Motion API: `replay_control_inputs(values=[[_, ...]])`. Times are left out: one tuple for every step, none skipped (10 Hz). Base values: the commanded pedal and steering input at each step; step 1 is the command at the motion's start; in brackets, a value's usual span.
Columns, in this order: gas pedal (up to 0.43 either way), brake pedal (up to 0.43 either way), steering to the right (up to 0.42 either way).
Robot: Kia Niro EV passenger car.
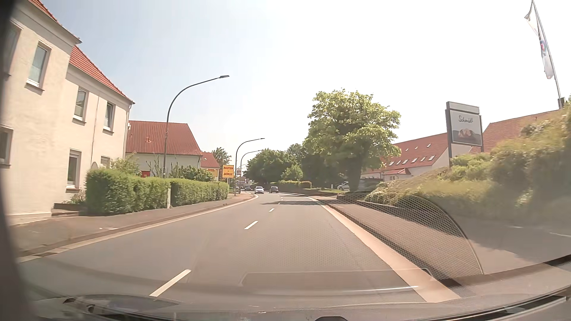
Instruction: Follow the waypoints while adhering to traffic rules and regulations
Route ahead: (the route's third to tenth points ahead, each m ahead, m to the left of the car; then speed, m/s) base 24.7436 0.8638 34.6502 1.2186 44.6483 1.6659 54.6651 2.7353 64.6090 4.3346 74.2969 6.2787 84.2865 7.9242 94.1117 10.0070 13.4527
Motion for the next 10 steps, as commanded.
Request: replay_control_inputs(values=[[0.209,0.000,-0.004],[0.209,0.000,-0.003],[0.209,0.000,-0.004],[0.209,0.000,-0.004],[0.209,0.000,-0.003],[0.209,0.000,-0.003],[0.209,0.000,-0.004],[0.209,0.000,-0.004],[0.209,0.000,-0.004],[0.209,0.000,-0.004]])
